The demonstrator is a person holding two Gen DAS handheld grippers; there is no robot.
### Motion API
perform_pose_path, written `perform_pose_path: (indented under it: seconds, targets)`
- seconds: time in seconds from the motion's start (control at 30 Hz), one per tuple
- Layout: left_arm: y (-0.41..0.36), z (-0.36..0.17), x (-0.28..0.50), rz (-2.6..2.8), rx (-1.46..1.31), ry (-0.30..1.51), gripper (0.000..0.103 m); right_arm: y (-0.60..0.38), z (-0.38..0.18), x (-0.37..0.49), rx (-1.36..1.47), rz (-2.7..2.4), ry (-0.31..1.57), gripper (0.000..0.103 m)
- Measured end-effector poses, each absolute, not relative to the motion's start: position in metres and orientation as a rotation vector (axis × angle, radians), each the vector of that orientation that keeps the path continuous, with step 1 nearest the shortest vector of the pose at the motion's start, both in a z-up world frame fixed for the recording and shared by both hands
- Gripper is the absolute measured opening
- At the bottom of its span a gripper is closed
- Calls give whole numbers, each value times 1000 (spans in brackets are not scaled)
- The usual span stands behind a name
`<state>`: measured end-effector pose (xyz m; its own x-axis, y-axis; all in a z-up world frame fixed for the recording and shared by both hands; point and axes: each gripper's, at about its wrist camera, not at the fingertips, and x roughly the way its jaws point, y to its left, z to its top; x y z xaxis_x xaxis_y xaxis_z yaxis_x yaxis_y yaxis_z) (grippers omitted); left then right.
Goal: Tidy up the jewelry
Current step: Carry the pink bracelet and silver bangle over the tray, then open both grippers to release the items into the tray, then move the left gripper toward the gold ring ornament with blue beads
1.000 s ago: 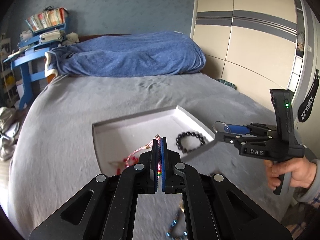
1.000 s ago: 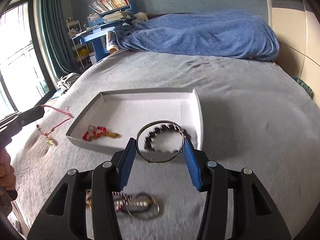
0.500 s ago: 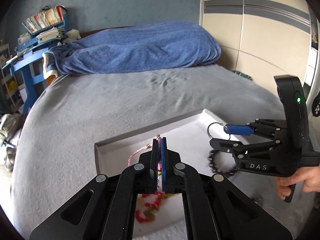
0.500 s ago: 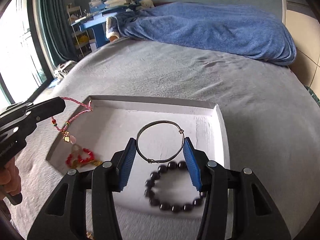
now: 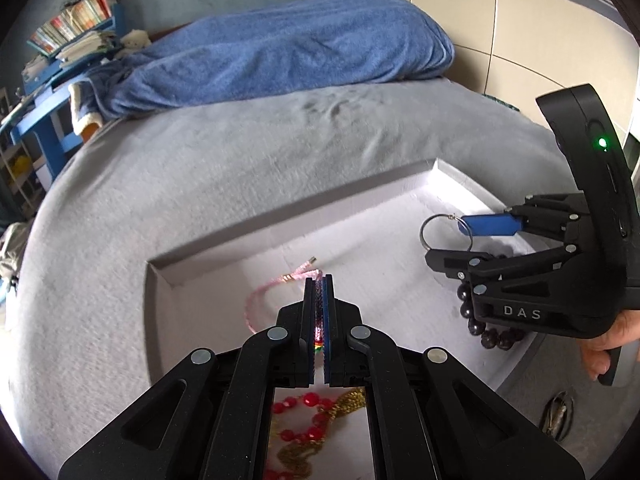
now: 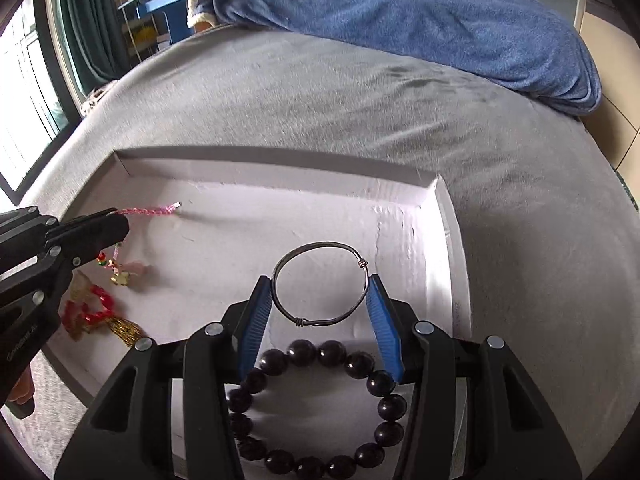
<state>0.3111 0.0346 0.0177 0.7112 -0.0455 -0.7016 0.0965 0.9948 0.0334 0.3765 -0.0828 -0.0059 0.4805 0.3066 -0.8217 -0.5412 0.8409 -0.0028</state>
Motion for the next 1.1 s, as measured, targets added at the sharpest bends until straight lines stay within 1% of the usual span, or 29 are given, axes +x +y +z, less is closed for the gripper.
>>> perform_pose_path:
  seconds: [0.03,0.1,0.13,0.17,0.2,0.23,0.27,0.3,0.33,0.37,0.4,0.43,0.6,0.83,1.1]
  targets:
    - [34,17,310,-81,65,777,3,-83,-7,376,-276,525,938,49]
    - [35,16,306,-80,51,773,8,-86,-6,374,-270,530,932,49]
    - [36,17,304,-77,43,768,18,-86,-4,372,-267,533,924,49]
    - [37,19,301,-76,34,760,31,-88,-2,370,-263,537,914,50]
    - [38,22,297,-81,14,743,36,-89,0,369,-259,540,907,50]
    - [39,25,292,-87,0,728,41,-91,4,366,-253,546,894,53]
    - [40,28,285,-88,-8,710,49,-93,8,363,-248,549,880,58]
    - [40,32,281,-88,-14,693,53,-95,12,360,-237,553,863,59]
    - [40,35,274,-93,-21,670,60,-100,17,354,-219,560,841,60]
    - [40,38,266,-103,-29,644,65,-104,20,349,-208,565,828,60]
    - [40,42,256,-104,-32,618,73,-107,23,345,-203,565,818,61]
    - [39,43,248,-97,-32,605,77,-112,26,339,-190,564,801,61]
    - [37,47,207,-99,-49,574,79,-139,41,307,-120,568,729,61]
    - [36,36,157,-97,-84,580,80,-180,56,253,-54,536,634,66]
    - [31,22,117,-125,-117,585,81,-219,37,216,10,500,659,67]
